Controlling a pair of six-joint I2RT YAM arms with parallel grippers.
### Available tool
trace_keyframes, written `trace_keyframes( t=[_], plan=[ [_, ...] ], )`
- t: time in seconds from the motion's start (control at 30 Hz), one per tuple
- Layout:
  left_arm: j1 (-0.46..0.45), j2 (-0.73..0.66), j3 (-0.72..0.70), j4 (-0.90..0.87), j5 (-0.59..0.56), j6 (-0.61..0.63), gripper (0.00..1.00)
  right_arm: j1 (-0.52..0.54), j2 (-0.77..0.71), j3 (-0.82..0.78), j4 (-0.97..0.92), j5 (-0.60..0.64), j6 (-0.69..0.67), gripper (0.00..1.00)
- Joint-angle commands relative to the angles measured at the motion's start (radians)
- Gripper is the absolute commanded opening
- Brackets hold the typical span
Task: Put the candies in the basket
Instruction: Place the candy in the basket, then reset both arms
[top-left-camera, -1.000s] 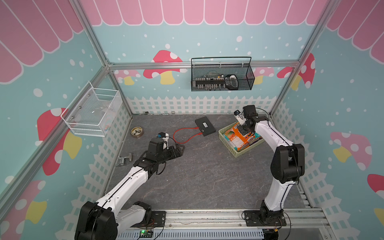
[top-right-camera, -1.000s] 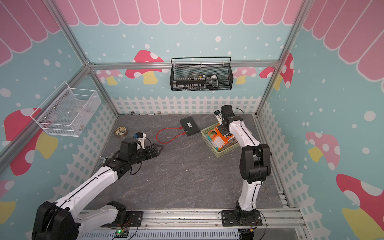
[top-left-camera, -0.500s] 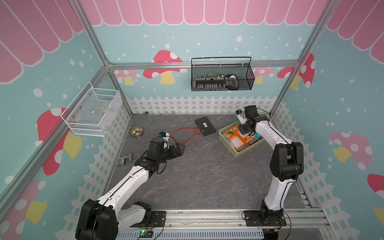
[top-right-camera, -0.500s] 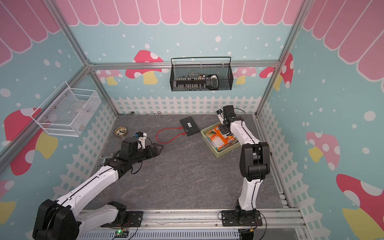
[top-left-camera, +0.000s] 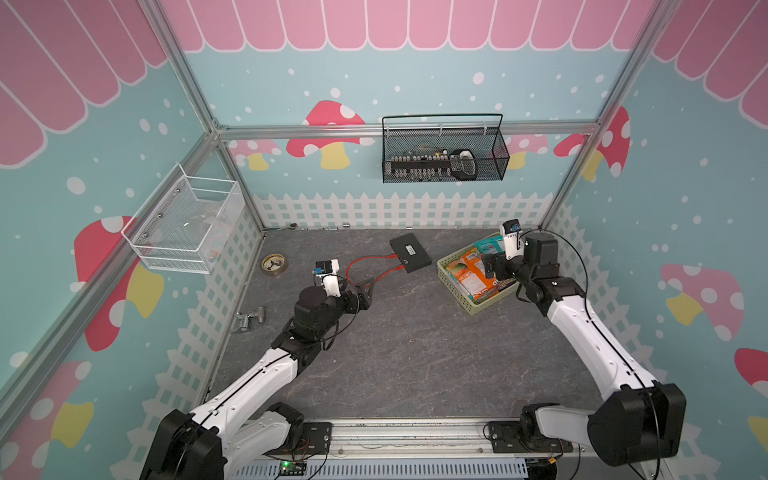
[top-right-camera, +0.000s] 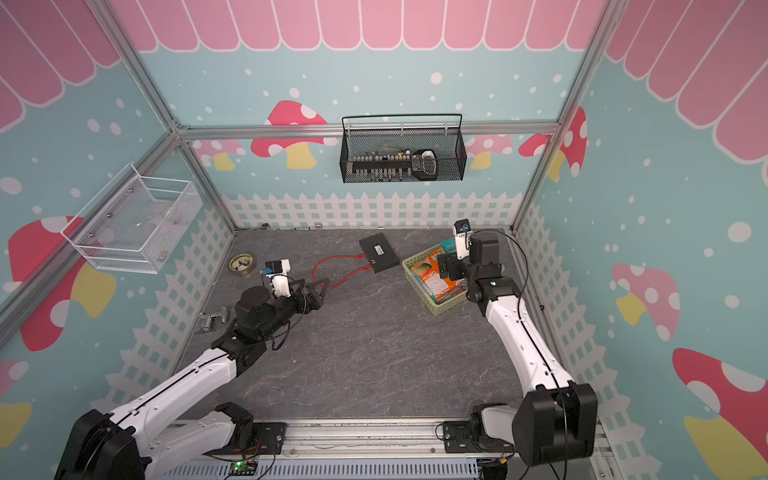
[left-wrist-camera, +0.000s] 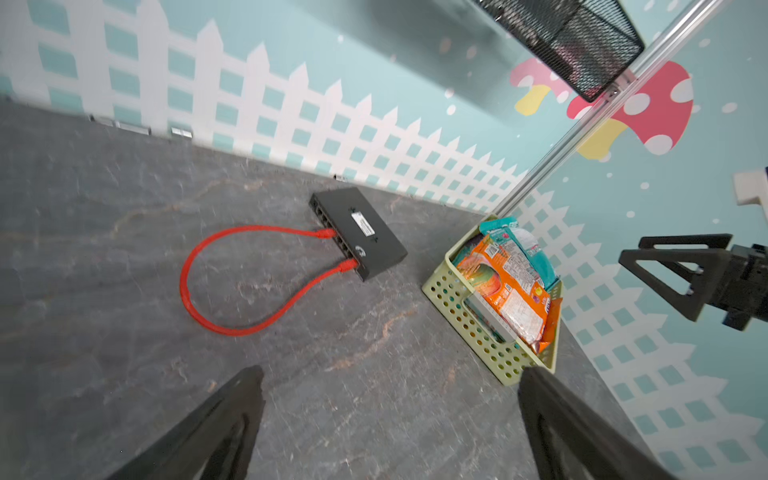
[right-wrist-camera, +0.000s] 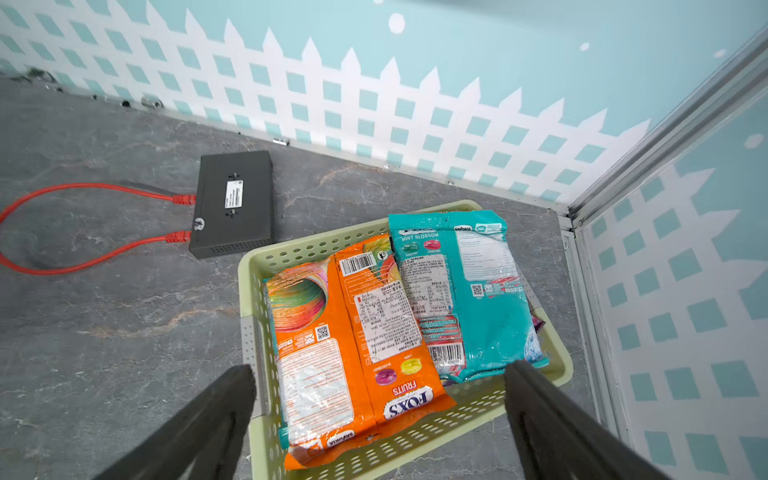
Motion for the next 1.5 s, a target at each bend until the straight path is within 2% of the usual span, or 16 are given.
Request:
trace_keyframes(
  t=[0.0, 0.1, 0.23, 0.43, 0.53, 0.63, 0.77, 0.8, 0.87, 0.93, 1.0, 1.07, 1.17, 1.2, 1.23, 1.47],
  plan=[
    [-0.025, -0.019, -0.081, 0.273, -0.132, 0.219, 0.99, -0.001, -0.093, -0.174, 0.215, -0.02, 0.098, 0.98],
    [-0.025, 0.011, -0.147, 0.387, -0.218, 0.25, 0.99, -0.001, -0.198, -0.408, 0.45, -0.018, 0.114, 0.99],
    [-0.025, 0.086, -0.227, 0.502, -0.24, 0.285, 0.99, -0.002, -0.299, -0.666, 0.779, -0.004, 0.037, 0.99],
    [-0.026, 0.101, -0.196, 0.369, -0.426, 0.447, 0.99, -0.001, -0.285, -0.799, 0.92, 0.182, -0.071, 0.99],
    [0.02, 0.112, -0.249, 0.417, -0.48, 0.489, 0.99, -0.001, -0.217, -0.872, 1.042, 0.238, -0.139, 0.99],
    [0.144, 0.145, -0.309, 0.47, -0.385, 0.438, 0.99, -0.013, -0.107, -0.907, 1.196, 0.218, -0.159, 0.99],
    [0.22, 0.179, -0.35, 0.597, -0.286, 0.483, 0.99, -0.037, 0.052, -0.885, 1.384, 0.101, -0.197, 0.99],
    [0.244, 0.192, -0.372, 0.68, -0.242, 0.489, 0.99, -0.05, 0.098, -0.854, 1.396, 0.07, -0.183, 0.99],
    [0.294, 0.217, -0.379, 0.751, -0.142, 0.477, 0.99, -0.089, 0.152, -0.742, 1.236, 0.002, -0.141, 0.98],
    [0.339, 0.268, -0.376, 0.839, -0.085, 0.437, 0.99, -0.133, 0.208, -0.734, 1.312, -0.089, -0.076, 0.99],
    [0.387, 0.301, -0.339, 0.816, -0.026, 0.377, 0.99, -0.161, 0.271, -0.762, 1.411, -0.141, -0.066, 0.99],
    [0.401, 0.374, -0.349, 0.926, 0.055, 0.379, 0.99, -0.171, 0.336, -0.81, 1.575, -0.15, -0.051, 0.99],
    [0.394, 0.514, -0.375, 1.124, 0.081, 0.402, 0.99, -0.173, 0.333, -0.829, 1.599, -0.166, -0.062, 0.99],
    [0.391, 0.51, -0.373, 1.108, 0.063, 0.397, 0.99, -0.173, 0.319, -0.821, 1.569, -0.164, -0.064, 0.99],
    [0.392, 0.474, -0.346, 0.98, 0.034, 0.381, 0.99, -0.173, 0.308, -0.814, 1.529, -0.161, -0.067, 0.99],
    [0.413, 0.493, -0.275, 0.872, 0.032, 0.353, 0.99, -0.17, 0.319, -0.813, 1.546, -0.018, -0.009, 0.99]
  ],
)
